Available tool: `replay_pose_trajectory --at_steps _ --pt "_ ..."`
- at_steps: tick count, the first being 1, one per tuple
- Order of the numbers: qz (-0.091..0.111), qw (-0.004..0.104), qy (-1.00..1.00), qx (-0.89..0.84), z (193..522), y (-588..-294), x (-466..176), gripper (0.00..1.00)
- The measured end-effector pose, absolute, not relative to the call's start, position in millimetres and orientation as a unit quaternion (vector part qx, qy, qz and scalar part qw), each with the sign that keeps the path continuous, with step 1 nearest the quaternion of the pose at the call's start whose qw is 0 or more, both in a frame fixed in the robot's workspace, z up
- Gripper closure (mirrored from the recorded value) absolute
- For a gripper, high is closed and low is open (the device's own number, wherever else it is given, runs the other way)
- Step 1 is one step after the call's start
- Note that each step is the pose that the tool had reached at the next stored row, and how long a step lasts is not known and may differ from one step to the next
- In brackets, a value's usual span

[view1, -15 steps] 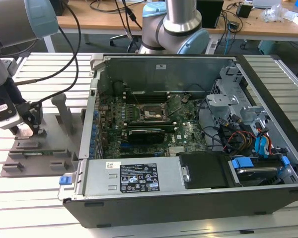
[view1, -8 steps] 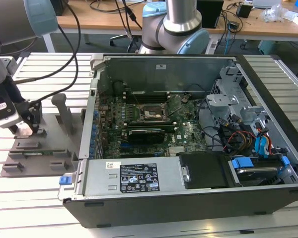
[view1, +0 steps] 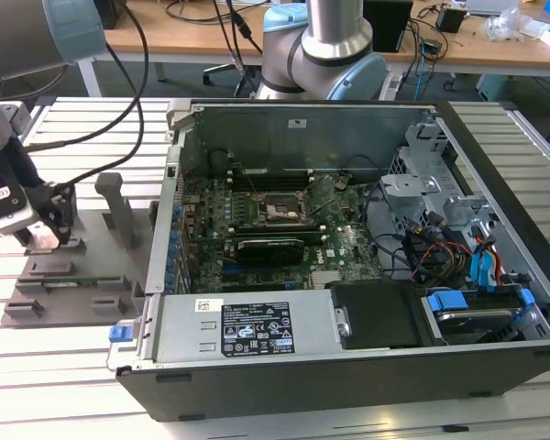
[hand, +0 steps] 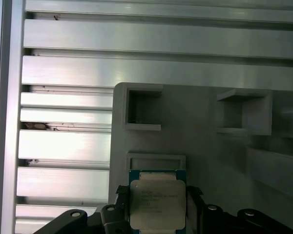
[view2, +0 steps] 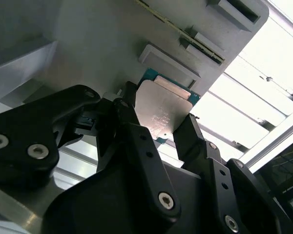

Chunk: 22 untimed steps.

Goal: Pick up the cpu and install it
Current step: 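Pick up the cpu and move it towards the insertion slot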

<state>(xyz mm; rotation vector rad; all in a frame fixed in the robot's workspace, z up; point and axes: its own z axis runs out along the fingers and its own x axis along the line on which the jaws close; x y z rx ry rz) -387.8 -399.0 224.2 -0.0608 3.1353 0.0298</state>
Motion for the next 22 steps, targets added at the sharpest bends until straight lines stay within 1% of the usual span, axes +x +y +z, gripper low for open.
replay_pose_trajectory --at_steps 22 --pt "0.01 0.003 1.0 -0.019 240 -399 -388 0.45"
